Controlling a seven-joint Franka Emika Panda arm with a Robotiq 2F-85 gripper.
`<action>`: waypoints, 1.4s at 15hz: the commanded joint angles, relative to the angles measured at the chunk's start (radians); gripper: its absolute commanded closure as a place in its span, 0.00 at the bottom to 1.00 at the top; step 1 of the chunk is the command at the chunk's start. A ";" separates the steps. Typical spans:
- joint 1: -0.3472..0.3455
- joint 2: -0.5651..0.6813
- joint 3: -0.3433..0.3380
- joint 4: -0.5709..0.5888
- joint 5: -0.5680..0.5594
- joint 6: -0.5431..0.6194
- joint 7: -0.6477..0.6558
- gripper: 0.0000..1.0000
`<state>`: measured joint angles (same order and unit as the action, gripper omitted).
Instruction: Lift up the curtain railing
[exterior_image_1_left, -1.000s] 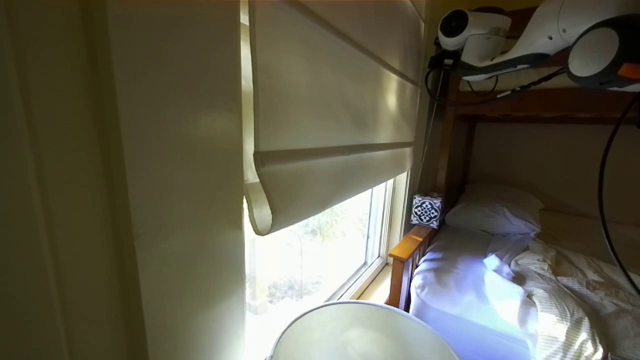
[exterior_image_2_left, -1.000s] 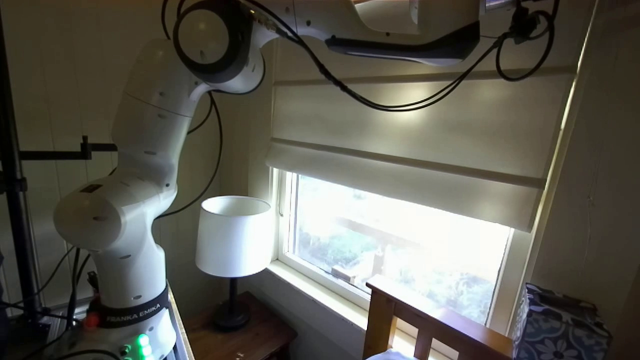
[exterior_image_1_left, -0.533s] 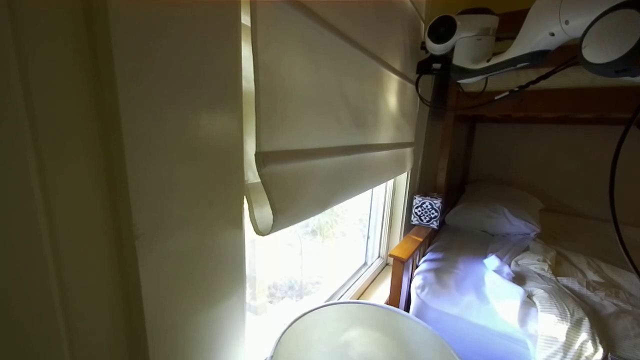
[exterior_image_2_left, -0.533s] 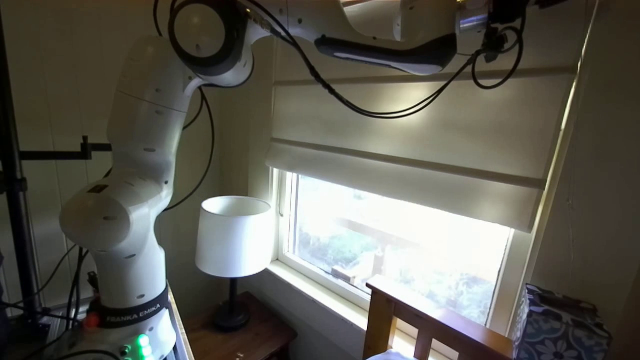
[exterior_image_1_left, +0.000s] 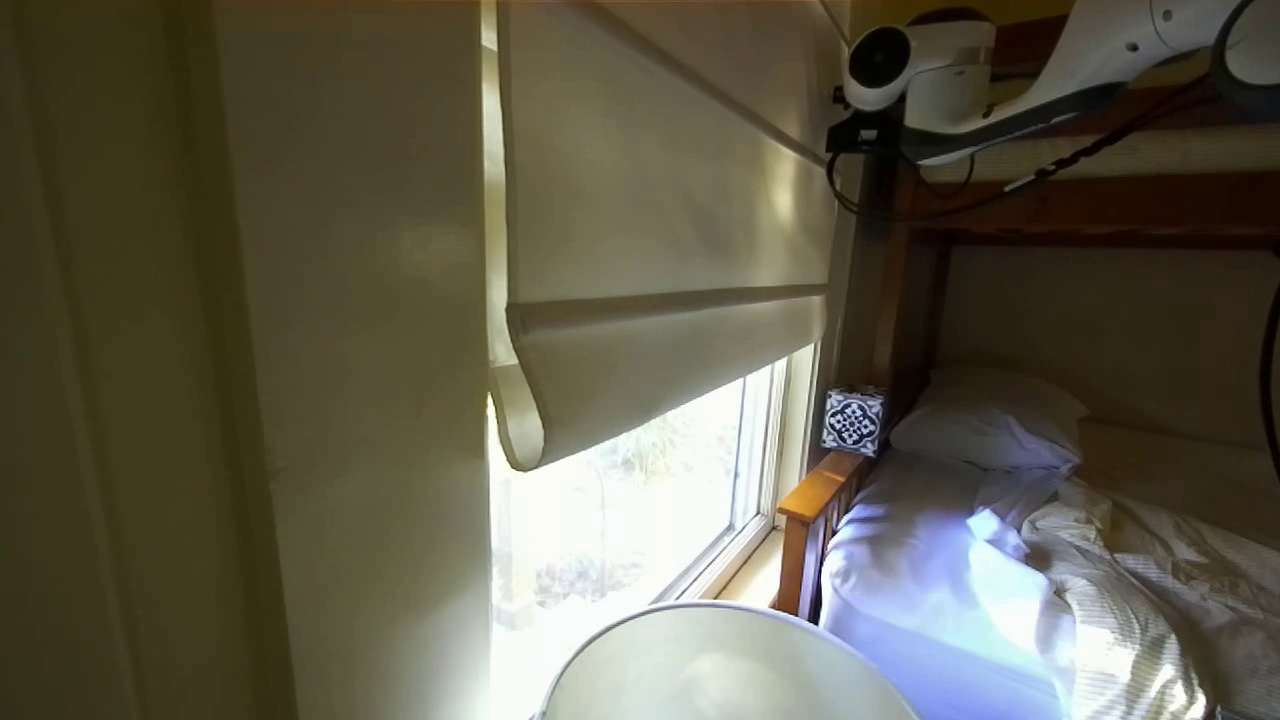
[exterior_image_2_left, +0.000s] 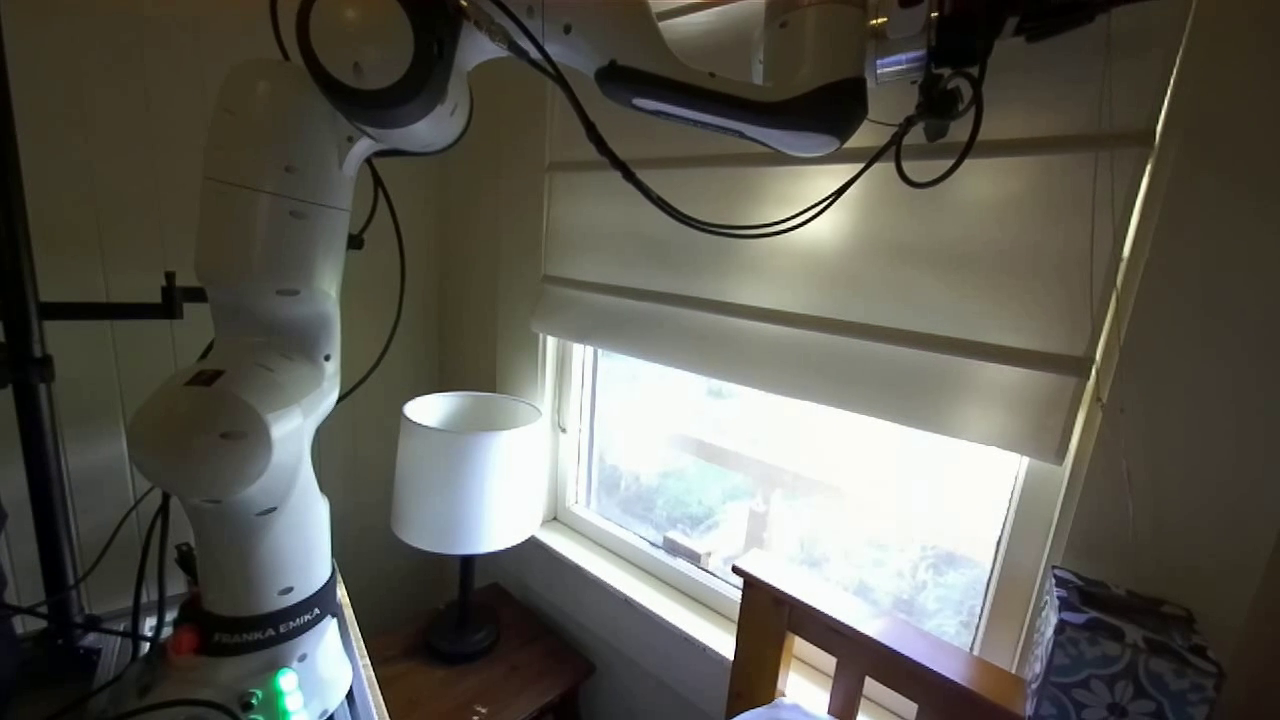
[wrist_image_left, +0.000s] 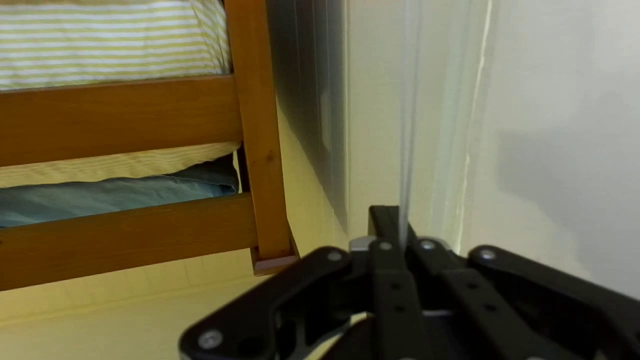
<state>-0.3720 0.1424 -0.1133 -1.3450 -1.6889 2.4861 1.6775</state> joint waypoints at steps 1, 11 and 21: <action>0.008 -0.104 0.000 -0.155 -0.042 0.012 -0.014 1.00; -0.043 -0.181 -0.041 -0.448 0.238 0.180 -0.521 1.00; -0.036 -0.211 -0.047 -0.504 0.548 0.289 -0.813 0.59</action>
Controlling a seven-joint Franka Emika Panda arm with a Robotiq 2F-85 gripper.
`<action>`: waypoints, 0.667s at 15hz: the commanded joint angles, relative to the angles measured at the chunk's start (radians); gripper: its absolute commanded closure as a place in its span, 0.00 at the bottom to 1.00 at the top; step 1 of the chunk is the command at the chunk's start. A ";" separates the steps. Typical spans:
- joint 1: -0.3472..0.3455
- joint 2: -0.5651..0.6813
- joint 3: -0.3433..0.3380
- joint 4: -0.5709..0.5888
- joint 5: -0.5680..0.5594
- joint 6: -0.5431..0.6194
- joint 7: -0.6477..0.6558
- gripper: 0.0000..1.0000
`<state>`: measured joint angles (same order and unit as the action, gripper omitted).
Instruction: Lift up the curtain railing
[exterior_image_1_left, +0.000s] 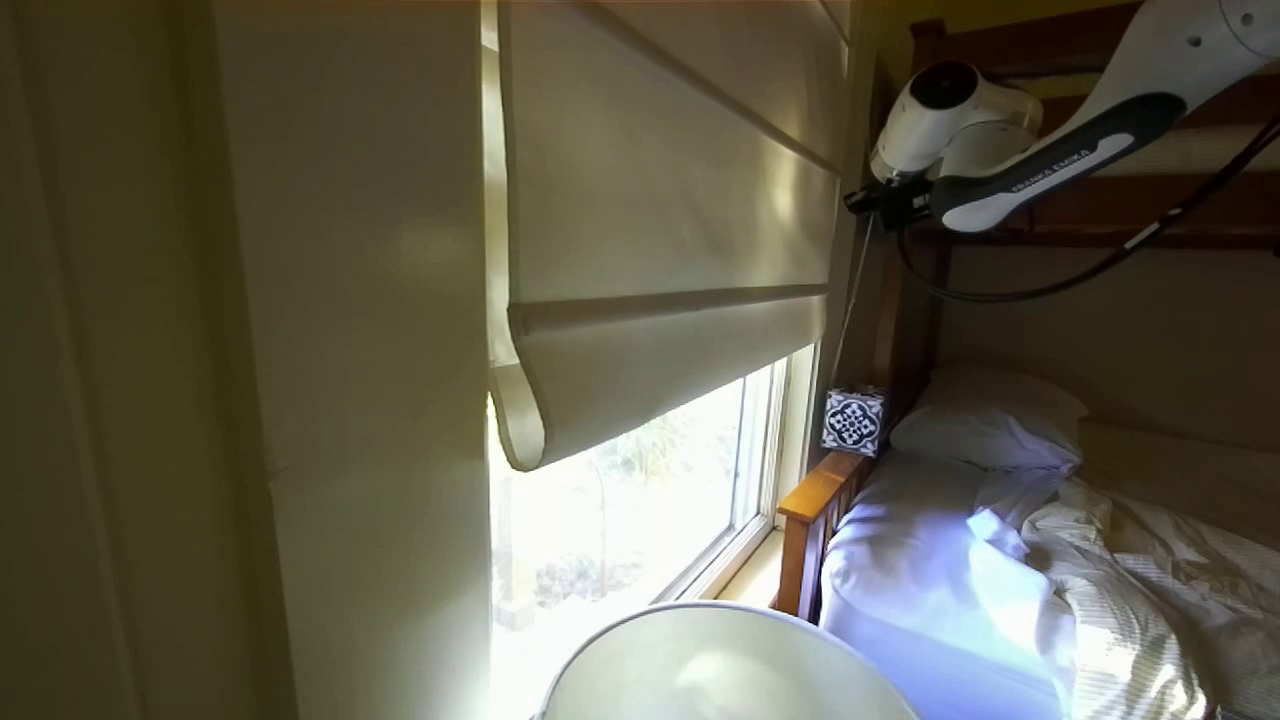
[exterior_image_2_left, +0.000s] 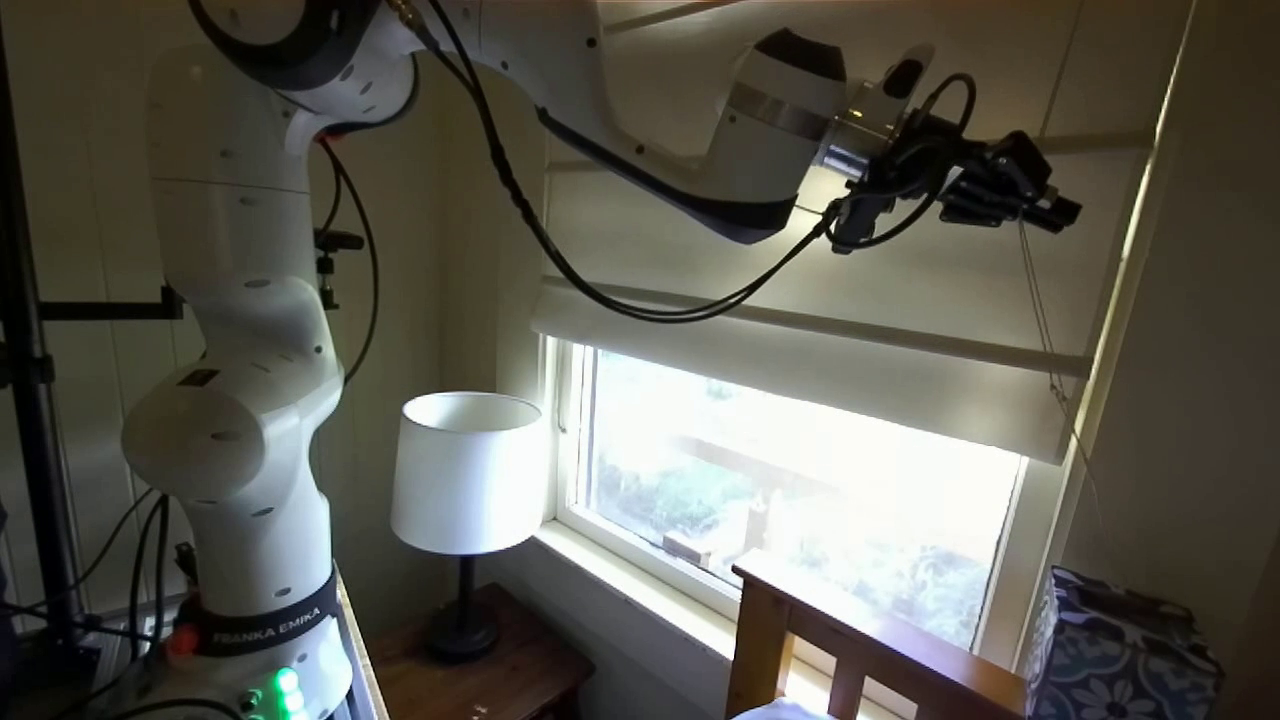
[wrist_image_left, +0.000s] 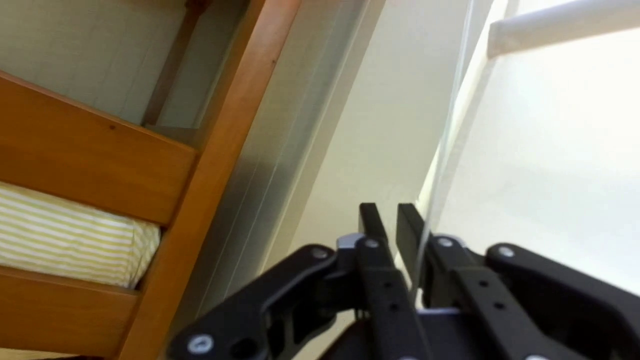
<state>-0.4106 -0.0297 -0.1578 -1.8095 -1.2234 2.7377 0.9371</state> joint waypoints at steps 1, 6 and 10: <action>0.002 -0.038 -0.003 -0.035 0.103 0.043 -0.082 0.90; 0.006 -0.041 -0.002 -0.034 0.190 0.055 -0.130 1.00; 0.013 -0.043 -0.001 -0.035 0.268 0.069 -0.194 1.00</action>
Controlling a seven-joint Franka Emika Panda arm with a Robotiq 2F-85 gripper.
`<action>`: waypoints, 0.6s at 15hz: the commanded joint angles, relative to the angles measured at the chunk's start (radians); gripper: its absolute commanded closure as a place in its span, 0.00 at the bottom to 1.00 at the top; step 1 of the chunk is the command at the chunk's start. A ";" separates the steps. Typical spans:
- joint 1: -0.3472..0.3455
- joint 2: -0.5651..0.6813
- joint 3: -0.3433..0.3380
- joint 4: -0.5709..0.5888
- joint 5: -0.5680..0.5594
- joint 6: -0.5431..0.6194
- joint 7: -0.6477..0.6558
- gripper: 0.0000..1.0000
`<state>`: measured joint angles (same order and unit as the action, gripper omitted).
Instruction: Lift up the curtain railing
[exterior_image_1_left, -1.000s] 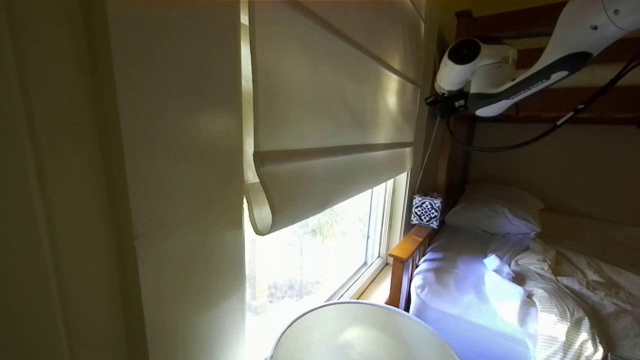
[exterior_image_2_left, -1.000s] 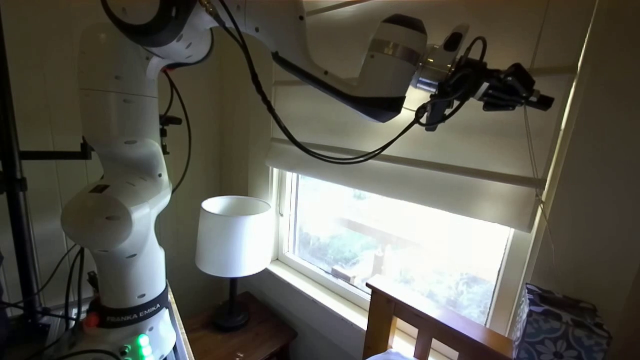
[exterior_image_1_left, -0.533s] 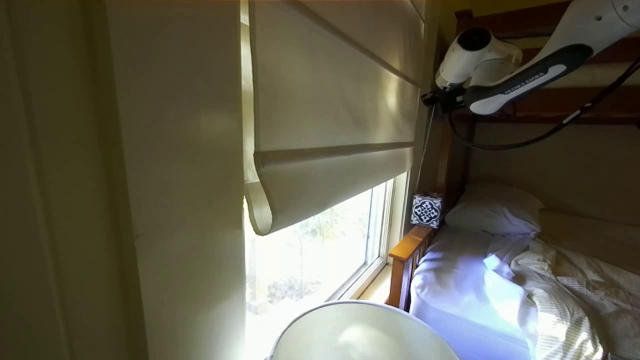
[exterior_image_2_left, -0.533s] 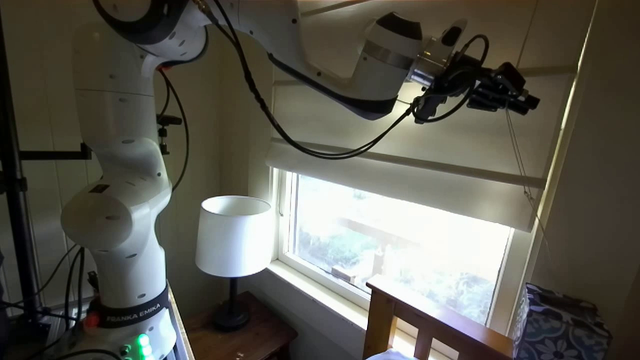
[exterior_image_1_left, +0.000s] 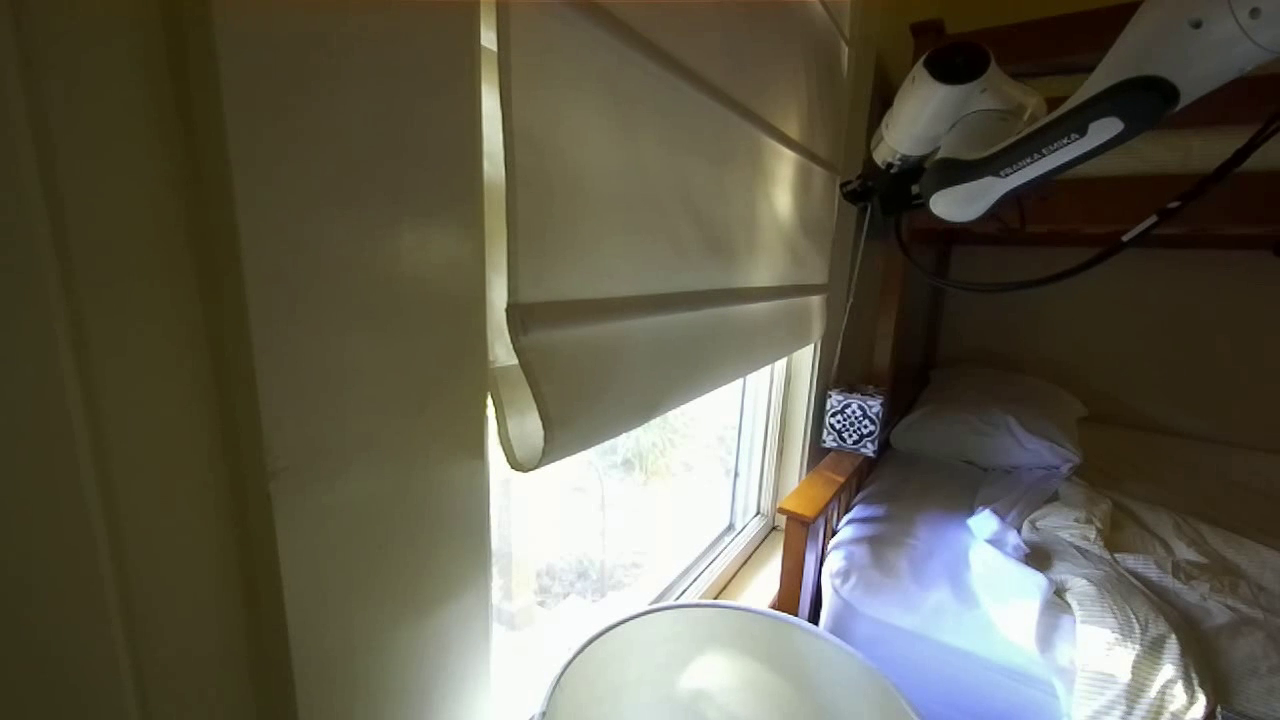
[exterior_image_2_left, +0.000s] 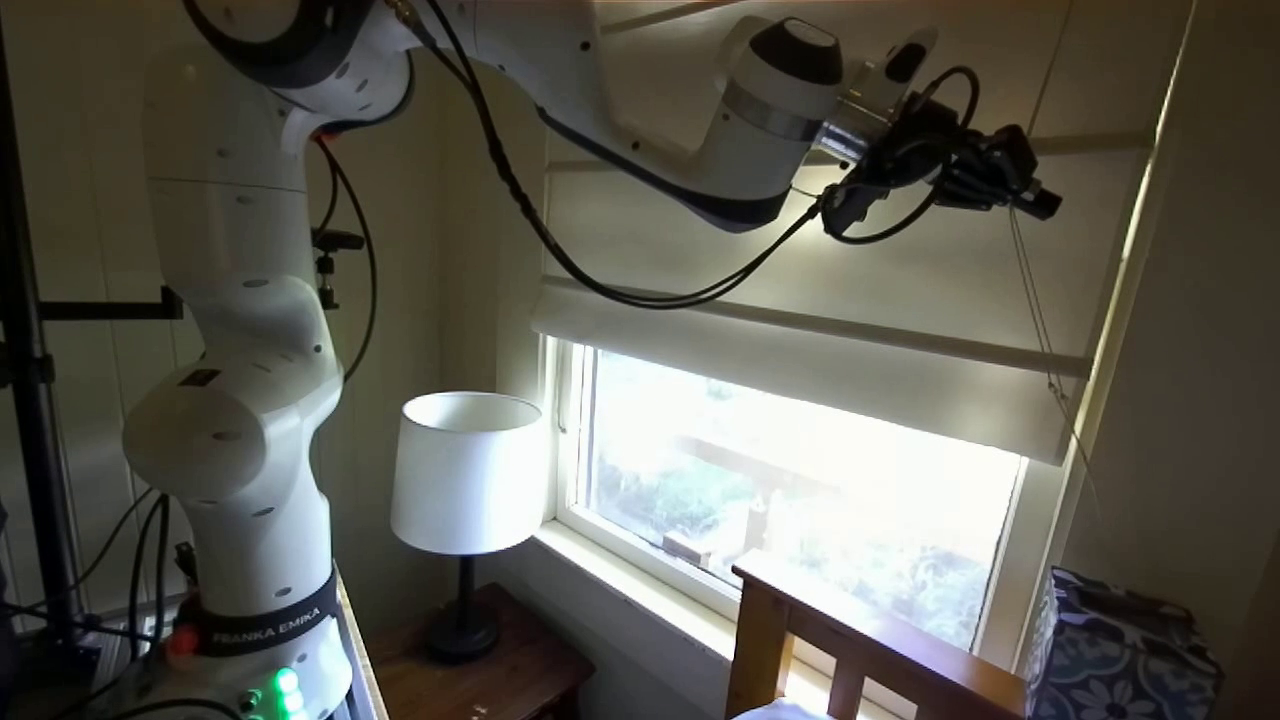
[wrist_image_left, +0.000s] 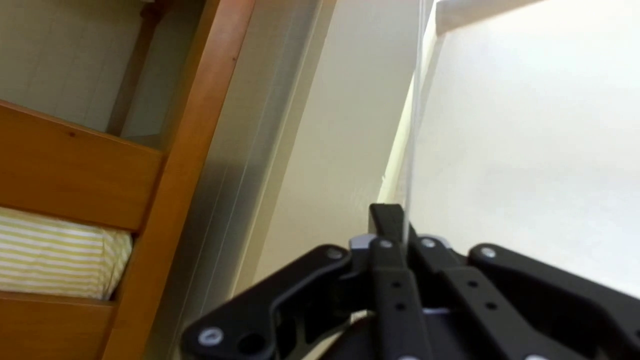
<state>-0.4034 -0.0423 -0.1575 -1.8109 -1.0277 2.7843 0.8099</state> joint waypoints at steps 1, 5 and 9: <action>0.007 -0.032 -0.002 -0.033 0.077 0.035 -0.075 0.74; 0.008 -0.036 -0.001 -0.030 0.090 0.059 -0.083 0.53; 0.014 -0.040 -0.004 -0.041 0.149 0.092 -0.120 0.68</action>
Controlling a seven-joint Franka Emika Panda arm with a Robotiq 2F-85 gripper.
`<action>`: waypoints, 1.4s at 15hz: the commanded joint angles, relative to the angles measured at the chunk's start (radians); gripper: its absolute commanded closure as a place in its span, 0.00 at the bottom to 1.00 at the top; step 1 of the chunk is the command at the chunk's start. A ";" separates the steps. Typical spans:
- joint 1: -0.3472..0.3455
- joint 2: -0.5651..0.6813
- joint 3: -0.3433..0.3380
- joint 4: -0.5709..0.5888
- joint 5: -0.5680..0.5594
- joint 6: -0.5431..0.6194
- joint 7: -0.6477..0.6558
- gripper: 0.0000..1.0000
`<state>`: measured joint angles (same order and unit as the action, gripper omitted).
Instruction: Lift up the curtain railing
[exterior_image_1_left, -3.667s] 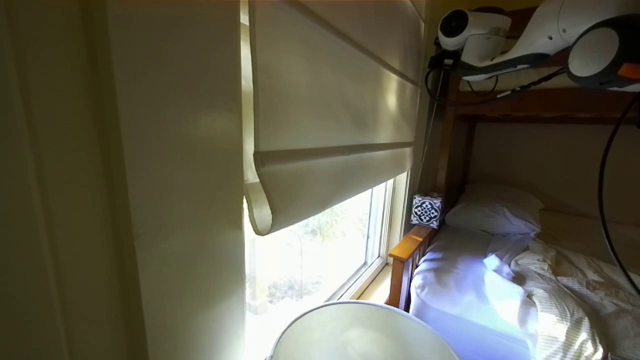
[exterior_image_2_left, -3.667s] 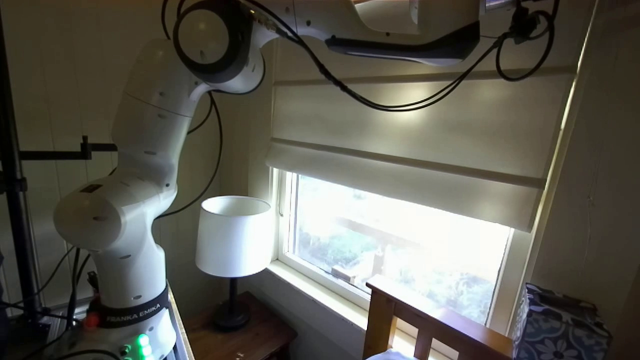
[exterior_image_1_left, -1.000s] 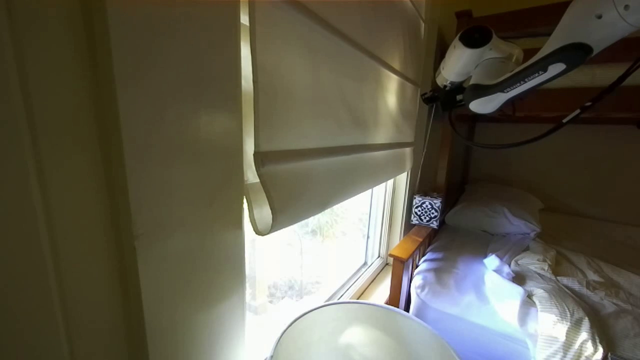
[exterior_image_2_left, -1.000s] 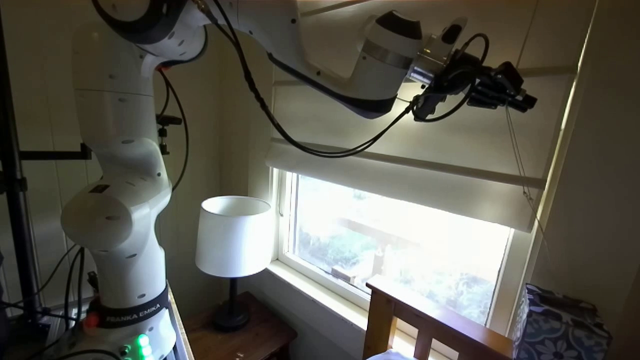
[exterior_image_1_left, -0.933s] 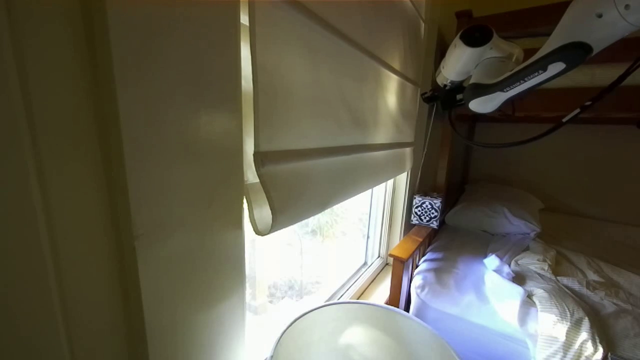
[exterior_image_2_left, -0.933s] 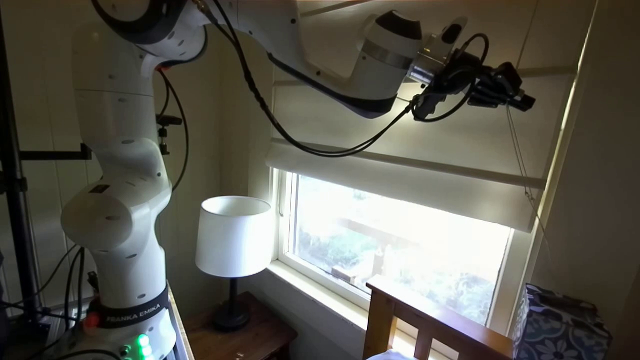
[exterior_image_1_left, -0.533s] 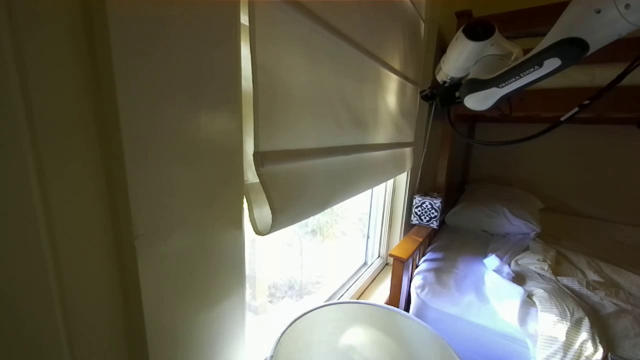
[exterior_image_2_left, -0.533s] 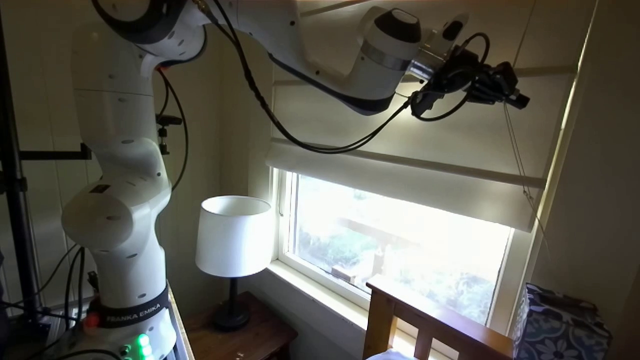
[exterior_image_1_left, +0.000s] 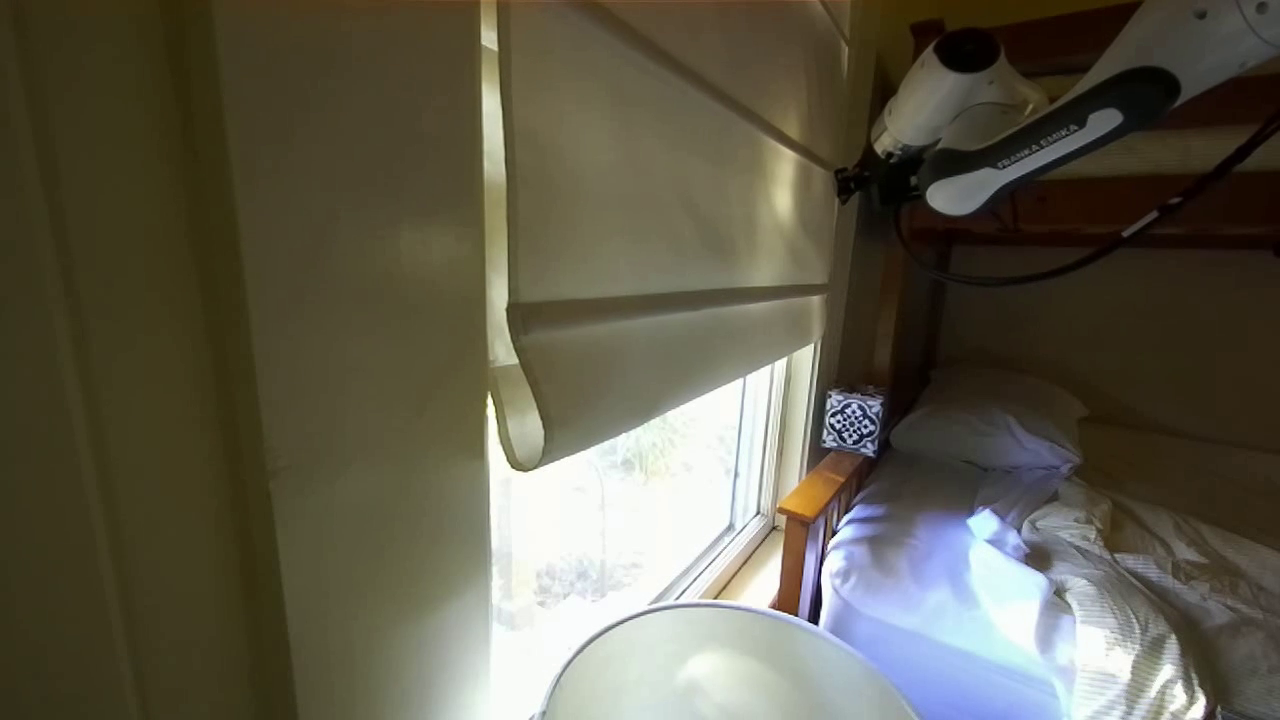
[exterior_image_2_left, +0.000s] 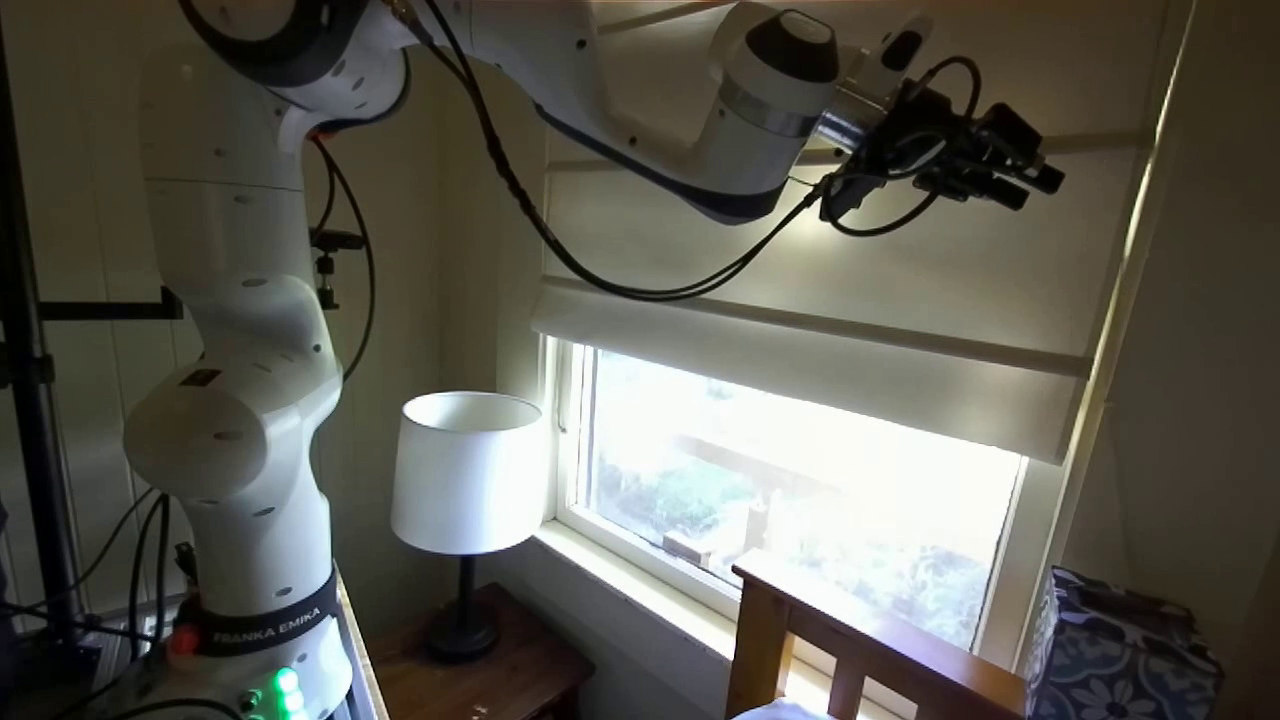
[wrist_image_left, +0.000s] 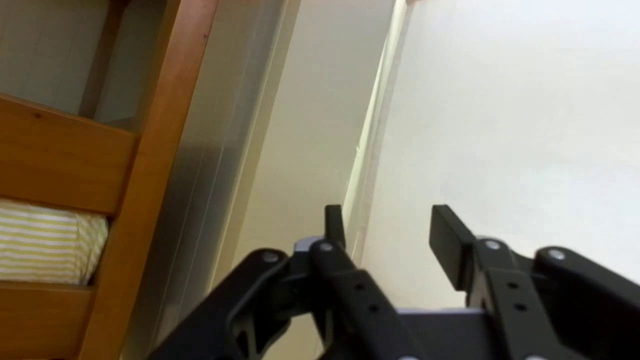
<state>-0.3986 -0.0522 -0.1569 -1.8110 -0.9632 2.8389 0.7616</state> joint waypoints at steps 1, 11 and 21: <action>0.008 -0.029 -0.003 -0.036 0.086 0.035 -0.074 0.72; -0.001 0.012 -0.030 0.025 0.198 0.061 -0.253 0.09; -0.036 0.060 -0.043 0.262 0.002 0.031 0.044 0.00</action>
<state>-0.4345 0.0076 -0.2000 -1.5488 -0.9607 2.8703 0.8059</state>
